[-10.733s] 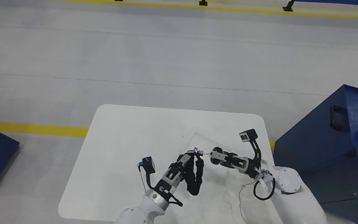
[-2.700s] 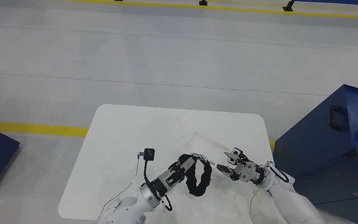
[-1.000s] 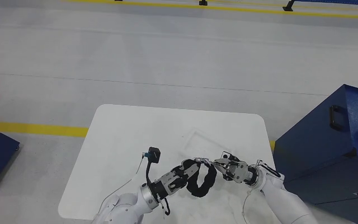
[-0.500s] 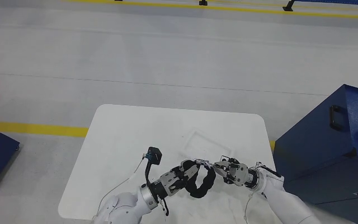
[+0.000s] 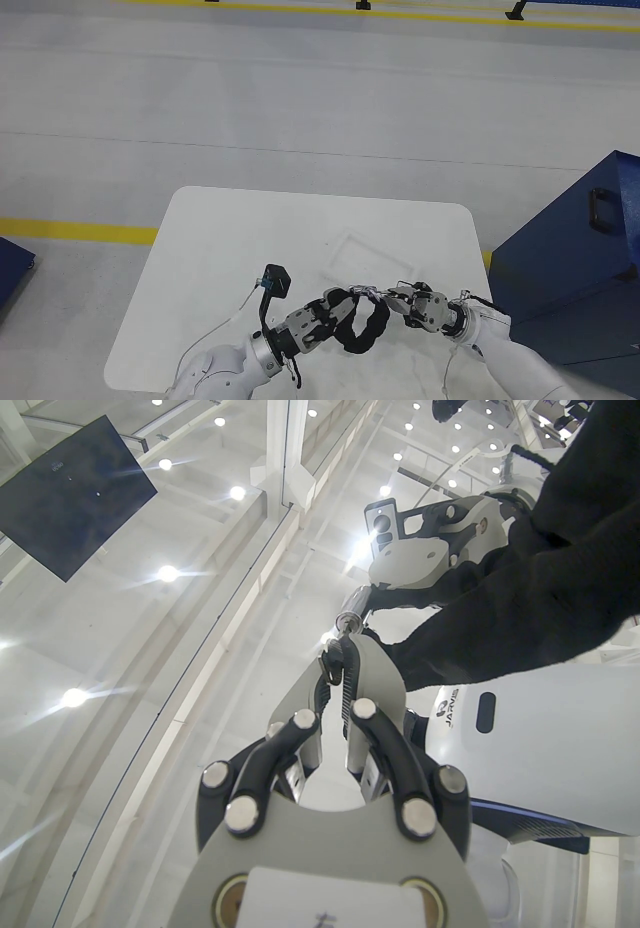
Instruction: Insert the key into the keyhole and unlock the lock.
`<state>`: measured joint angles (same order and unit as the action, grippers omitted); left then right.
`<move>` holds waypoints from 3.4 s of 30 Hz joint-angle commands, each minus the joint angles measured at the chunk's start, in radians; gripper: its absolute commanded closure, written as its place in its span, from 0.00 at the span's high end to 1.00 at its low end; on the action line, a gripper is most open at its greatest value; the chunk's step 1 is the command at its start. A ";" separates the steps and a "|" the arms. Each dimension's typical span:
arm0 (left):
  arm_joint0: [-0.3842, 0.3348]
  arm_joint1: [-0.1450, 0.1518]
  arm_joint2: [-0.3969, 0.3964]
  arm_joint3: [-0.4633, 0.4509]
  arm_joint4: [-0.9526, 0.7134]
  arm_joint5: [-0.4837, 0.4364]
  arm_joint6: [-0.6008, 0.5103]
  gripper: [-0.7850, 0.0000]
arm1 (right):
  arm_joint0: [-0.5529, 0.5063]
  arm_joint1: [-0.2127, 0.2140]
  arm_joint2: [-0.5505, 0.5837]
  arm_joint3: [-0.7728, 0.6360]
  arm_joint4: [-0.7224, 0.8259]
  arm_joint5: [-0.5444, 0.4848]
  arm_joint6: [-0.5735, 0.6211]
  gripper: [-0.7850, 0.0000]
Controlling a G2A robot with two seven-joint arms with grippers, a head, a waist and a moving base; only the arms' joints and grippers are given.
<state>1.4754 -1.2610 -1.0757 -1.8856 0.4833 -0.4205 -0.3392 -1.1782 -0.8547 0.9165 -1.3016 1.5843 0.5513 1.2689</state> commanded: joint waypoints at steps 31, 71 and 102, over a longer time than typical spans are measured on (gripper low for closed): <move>-0.060 0.005 0.066 -0.052 0.739 -0.042 0.362 0.00 | -0.022 -0.009 0.027 0.085 0.034 -0.063 0.060 1.00; -0.089 0.016 0.034 0.037 1.197 0.228 0.692 0.00 | -0.023 -0.011 0.028 0.085 0.035 -0.062 0.060 1.00; -0.023 -0.008 0.028 0.022 0.903 0.361 0.687 0.00 | -0.023 -0.011 0.028 0.085 0.035 -0.062 0.060 1.00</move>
<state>1.4481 -1.2667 -1.0494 -1.8618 1.4222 -0.0685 0.3459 -1.2016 -0.8653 0.9447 -1.2169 1.6193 0.4890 1.3290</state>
